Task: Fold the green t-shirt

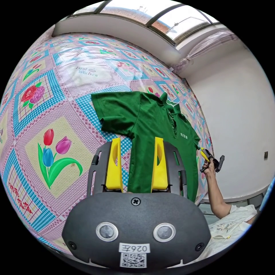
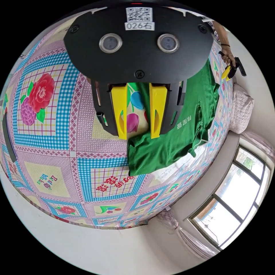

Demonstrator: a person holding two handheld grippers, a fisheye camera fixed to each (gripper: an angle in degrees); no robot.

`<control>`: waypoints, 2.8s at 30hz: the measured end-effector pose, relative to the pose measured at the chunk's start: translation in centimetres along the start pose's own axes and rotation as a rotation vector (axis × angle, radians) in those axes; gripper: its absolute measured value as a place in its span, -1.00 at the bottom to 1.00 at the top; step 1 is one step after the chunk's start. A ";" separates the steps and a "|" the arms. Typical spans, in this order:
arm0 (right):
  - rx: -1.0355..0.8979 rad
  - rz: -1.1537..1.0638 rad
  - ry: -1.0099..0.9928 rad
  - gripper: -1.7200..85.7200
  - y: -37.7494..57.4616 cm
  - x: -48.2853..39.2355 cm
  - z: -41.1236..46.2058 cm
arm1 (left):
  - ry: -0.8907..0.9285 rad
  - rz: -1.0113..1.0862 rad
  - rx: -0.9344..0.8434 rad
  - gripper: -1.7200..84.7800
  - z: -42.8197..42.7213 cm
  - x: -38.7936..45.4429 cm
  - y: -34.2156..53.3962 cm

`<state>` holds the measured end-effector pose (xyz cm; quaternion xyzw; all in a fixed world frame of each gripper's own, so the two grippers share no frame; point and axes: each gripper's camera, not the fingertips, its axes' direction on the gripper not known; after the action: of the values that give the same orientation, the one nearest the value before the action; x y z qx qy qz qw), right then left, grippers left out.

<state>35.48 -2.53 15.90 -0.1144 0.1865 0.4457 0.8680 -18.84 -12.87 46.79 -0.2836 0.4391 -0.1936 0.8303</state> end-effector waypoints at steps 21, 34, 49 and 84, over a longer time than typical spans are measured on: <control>0.090 -0.174 0.069 -0.99 4.7 -14.2 1.0 | -0.013 -0.013 -0.012 -0.64 0.5 -0.3 -0.8; 0.189 -1.716 1.047 -1.00 24.0 -35.6 10.9 | -0.021 0.043 -0.047 -0.64 2.0 2.0 -1.0; 0.033 -1.577 0.796 -0.77 20.5 -33.4 7.2 | -0.017 0.068 -0.081 -0.69 2.6 3.1 -1.4; -0.024 -0.350 -0.072 -0.98 -5.6 -8.4 3.1 | 0.011 0.095 -0.047 -0.71 2.1 3.4 -2.5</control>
<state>36.30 -10.75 22.49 -0.1393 0.1271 0.2940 0.9370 -15.42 -16.08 47.29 -0.2808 0.4611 -0.1449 0.8292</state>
